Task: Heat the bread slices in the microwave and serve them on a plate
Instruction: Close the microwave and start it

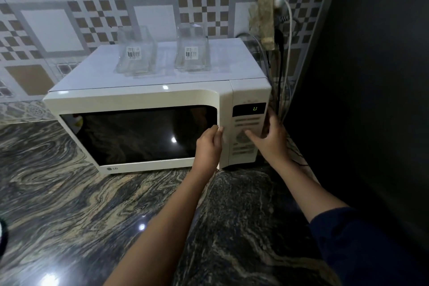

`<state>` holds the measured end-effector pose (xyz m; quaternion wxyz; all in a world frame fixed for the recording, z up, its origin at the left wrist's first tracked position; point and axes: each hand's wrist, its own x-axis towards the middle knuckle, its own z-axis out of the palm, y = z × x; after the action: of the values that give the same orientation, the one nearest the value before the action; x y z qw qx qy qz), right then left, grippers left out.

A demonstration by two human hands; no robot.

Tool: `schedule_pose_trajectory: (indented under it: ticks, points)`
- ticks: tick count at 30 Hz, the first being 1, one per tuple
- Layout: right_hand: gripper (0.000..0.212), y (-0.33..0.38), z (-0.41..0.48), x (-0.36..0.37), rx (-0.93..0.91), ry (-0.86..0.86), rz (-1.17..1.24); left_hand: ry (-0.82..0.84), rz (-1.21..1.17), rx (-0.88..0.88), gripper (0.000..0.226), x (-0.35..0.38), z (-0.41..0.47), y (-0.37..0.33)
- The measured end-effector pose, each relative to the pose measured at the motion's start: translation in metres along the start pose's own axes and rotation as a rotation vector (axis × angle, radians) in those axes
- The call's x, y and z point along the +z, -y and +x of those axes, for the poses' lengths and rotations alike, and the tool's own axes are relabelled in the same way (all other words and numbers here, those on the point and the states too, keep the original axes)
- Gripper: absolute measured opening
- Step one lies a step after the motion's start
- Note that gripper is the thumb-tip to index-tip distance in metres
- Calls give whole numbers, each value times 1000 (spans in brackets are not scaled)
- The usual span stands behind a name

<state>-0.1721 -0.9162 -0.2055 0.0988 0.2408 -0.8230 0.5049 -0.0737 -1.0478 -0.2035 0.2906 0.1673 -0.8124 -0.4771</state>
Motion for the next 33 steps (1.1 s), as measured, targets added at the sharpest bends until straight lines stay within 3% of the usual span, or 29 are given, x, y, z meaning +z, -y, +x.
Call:
schedule_pose_trajectory:
  ticks: [7, 17, 23, 28, 33]
  points:
    - [80, -22, -8, 8, 38, 135, -31, -41, -20, -42, 36, 3, -6, -7]
    - [82, -29, -12, 14, -24, 140, -132, -118, 0, -17, 40, 9, -9, -4]
    - [95, -15, -23, 15, 80, 146, -22, -138, 23, -46, 42, 10, -10, -10]
    - [67, -12, -13, 11, 147, 174, 69, -91, 15, -97, 40, 4, -12, -17]
    - [58, -7, -12, 7, 206, 178, 203, -91, 14, -127, 46, 3, -10, -17]
